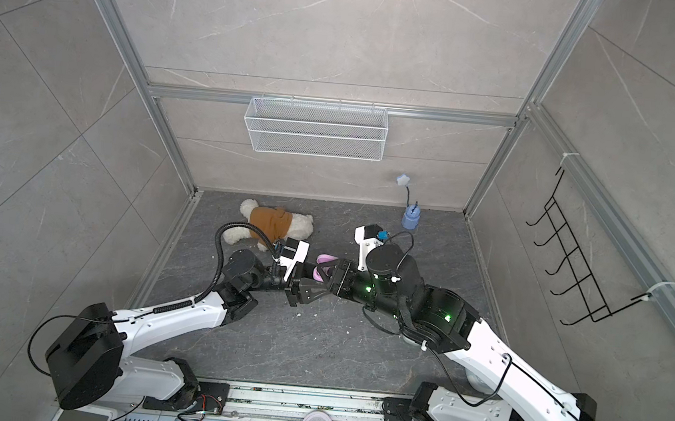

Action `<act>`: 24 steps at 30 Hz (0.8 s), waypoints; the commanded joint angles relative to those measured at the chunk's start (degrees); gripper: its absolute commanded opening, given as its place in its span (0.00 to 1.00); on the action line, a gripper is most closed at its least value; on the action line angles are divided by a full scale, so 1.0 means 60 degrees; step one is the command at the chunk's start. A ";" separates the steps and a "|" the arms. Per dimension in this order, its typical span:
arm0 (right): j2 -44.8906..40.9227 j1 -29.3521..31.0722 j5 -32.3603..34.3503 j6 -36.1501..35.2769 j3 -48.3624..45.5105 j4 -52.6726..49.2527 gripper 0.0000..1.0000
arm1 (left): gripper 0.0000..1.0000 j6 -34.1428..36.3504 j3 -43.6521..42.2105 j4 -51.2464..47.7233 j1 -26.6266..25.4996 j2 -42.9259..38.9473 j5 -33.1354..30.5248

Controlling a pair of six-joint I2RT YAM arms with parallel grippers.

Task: Insert the wireless bluetooth earbuds into the charging case
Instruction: 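Lower the earbud into the empty slot of the pink case, then open the right gripper and withdraw it from the case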

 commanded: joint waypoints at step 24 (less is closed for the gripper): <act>0.4124 -0.0961 0.0295 -0.1761 0.7543 -0.6823 0.51 | 0.32 0.0499 0.0128 -0.0288 -0.0021 -0.0706 0.0176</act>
